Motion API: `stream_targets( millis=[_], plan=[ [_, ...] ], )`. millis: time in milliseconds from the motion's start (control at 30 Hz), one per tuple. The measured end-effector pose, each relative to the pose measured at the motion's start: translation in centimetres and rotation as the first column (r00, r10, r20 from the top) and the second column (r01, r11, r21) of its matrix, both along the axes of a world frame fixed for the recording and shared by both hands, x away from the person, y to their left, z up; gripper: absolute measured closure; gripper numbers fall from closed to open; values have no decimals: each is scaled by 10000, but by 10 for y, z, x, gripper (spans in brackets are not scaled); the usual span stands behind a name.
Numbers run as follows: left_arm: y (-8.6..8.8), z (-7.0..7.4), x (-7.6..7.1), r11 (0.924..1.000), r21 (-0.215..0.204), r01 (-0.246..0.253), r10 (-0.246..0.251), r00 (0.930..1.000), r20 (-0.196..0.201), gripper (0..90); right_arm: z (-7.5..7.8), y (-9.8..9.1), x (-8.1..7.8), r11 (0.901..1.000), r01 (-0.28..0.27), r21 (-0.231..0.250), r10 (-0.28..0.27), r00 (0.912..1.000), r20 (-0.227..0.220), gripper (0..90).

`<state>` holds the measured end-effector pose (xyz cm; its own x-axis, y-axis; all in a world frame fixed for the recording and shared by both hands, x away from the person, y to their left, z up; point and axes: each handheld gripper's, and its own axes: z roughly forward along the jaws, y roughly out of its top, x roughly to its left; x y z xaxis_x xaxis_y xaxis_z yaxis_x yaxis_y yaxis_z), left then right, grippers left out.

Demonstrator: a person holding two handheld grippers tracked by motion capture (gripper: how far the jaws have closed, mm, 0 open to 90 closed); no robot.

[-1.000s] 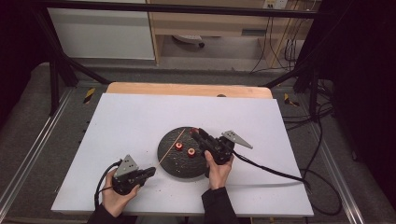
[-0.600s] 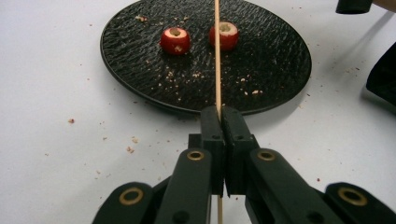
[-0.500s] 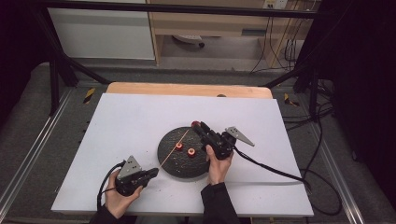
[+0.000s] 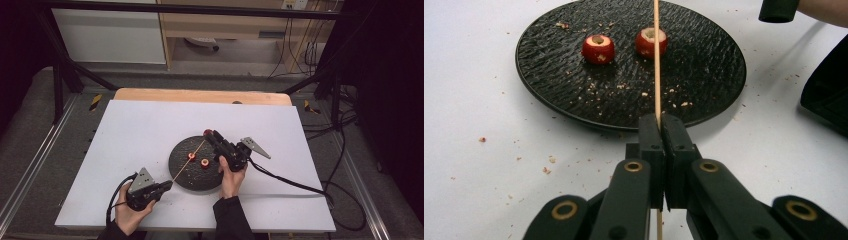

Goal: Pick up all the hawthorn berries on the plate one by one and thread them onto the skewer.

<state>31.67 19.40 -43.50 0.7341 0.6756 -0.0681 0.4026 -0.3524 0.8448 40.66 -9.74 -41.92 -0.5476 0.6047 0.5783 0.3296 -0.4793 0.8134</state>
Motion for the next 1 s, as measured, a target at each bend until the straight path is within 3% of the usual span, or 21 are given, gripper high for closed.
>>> stream_targets(
  millis=[367,1000],
  plan=[
    [-3,0,-1,10000,-64,-50,50,9999,100,881,-3,2,-3,9998,-131,160,129,9999,107,626],
    [-24,-2,-8,9961,-358,-807,826,9951,543,882,-8,5,-8,9972,-287,693,289,9996,-23,626]
  ],
)
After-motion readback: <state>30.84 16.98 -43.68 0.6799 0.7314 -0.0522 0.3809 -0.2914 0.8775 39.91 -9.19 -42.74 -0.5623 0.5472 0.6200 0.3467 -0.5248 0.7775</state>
